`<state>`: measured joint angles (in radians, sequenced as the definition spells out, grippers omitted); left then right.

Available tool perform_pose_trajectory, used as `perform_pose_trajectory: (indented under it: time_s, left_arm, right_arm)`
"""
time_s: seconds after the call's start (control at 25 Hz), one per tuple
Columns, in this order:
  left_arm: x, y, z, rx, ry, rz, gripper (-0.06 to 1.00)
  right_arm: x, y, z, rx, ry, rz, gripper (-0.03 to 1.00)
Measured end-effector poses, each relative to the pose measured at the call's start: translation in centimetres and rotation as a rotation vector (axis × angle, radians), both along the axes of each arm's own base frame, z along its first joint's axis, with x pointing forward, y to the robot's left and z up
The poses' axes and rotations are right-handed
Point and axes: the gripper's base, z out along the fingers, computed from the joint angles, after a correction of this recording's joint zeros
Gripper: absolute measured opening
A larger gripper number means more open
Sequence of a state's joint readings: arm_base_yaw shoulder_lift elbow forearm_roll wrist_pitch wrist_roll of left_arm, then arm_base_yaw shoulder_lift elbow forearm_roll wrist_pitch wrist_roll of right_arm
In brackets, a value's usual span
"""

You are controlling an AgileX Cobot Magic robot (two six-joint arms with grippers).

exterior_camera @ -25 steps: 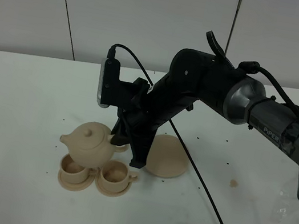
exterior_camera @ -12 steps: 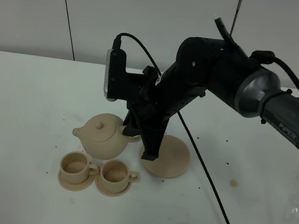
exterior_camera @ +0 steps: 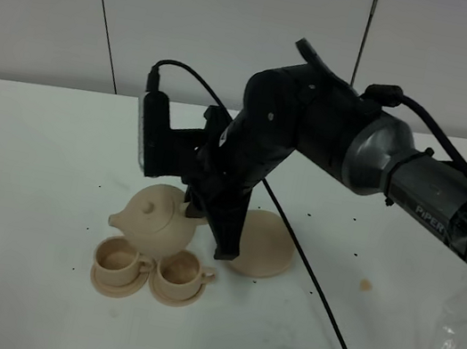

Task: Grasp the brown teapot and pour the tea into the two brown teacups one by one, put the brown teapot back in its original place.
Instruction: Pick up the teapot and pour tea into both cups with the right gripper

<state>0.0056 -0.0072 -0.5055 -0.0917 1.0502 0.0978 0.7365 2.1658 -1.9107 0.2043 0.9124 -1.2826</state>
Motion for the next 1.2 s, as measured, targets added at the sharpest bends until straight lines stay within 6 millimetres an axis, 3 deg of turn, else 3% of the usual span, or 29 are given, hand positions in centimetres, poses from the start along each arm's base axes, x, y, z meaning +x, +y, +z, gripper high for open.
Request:
perform_pose_trajectory:
  time_s: [0.44,1.2]
  left_arm:
    - [0.0,0.0,0.0,0.0,0.0,0.0,0.23]
    - [0.0,0.0,0.0,0.0,0.0,0.0,0.23]
  right_arm:
    - [-1.4,1.5,-0.1,-0.081,-0.085,0.028,0.1]
    - [-1.0,1.1,-0.1,-0.142,-0.15,0.043,0.1]
